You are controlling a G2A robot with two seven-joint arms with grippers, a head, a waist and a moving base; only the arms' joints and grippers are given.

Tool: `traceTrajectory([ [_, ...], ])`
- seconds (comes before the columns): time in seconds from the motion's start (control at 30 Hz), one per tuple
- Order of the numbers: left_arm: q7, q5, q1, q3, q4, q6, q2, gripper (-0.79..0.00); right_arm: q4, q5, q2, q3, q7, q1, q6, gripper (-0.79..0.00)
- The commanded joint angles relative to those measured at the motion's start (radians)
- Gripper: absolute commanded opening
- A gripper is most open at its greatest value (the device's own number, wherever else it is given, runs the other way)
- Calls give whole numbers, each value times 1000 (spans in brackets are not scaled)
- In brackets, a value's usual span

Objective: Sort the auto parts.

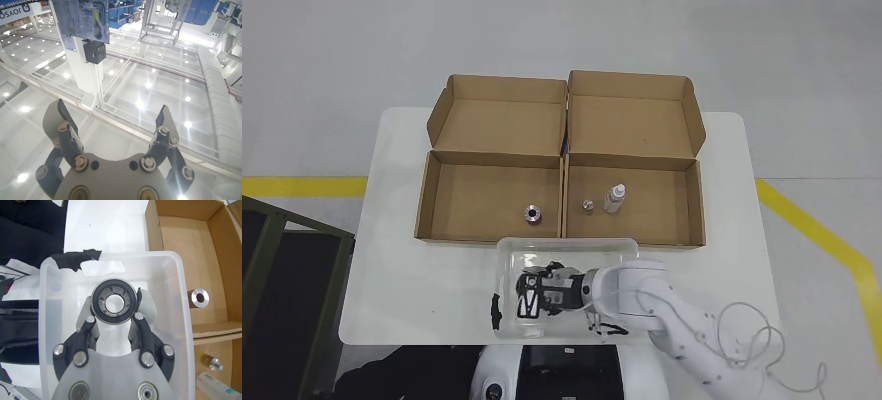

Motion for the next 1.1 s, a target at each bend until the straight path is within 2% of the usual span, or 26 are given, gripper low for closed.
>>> traceTrajectory([
  [0.0, 0, 0, 0, 0, 0, 0, 0, 0, -10, 21, 4, 17, -15, -8, -7, -785],
  [0.43, 0, 0, 0, 0, 0, 0, 0, 0, -102, 134, 29, 117, -118, -41, -55, -785],
  [1.07, 0, 0, 0, 0, 0, 0, 0, 0, -198, 244, 46, 203, -244, -28, -72, -785],
])
